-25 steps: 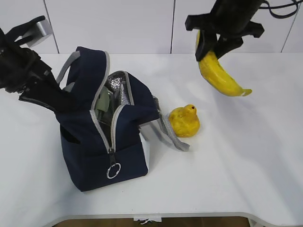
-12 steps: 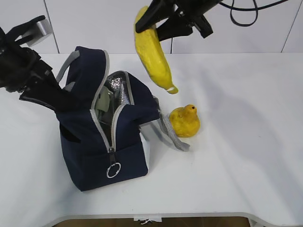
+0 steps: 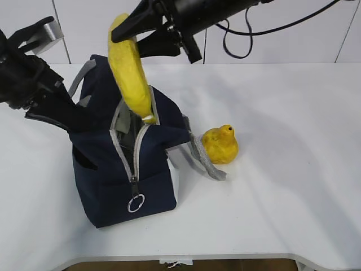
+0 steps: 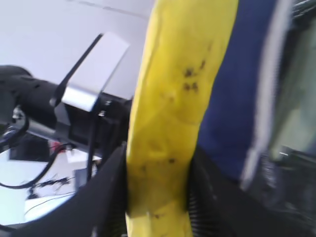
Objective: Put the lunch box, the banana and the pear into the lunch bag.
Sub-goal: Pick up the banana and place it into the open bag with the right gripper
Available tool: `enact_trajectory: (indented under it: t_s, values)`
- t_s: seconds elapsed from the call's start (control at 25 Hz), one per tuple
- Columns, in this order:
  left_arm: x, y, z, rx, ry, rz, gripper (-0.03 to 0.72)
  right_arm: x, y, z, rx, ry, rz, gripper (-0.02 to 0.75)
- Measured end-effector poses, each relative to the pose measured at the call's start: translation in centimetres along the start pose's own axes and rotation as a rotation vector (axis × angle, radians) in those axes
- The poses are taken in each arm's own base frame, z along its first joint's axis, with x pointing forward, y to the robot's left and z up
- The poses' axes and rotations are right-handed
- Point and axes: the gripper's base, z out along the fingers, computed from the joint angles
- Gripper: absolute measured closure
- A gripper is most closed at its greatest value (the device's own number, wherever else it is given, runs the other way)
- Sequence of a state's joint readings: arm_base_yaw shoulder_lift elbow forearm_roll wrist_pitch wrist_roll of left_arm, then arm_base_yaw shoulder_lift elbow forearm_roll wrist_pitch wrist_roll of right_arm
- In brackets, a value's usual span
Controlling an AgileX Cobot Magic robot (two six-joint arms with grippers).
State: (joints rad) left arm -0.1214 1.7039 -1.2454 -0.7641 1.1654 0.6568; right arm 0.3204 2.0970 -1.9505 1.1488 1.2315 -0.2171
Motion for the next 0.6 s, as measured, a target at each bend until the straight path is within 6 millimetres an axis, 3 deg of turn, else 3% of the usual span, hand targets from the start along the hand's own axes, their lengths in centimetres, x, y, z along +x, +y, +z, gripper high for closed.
enact_trajectory:
  t_s: [0.32,0.6]
  values:
    - [0.0,0.0,0.0,-0.001,-0.001,0.0,0.694,-0.2,-1.6,2.1,-0.051,0.014,-0.032,0.464]
    - [0.0,0.0,0.0,-0.001,-0.002,0.0,0.694,-0.2,-5.4,3.9,0.015,0.059,0.0,0.464]
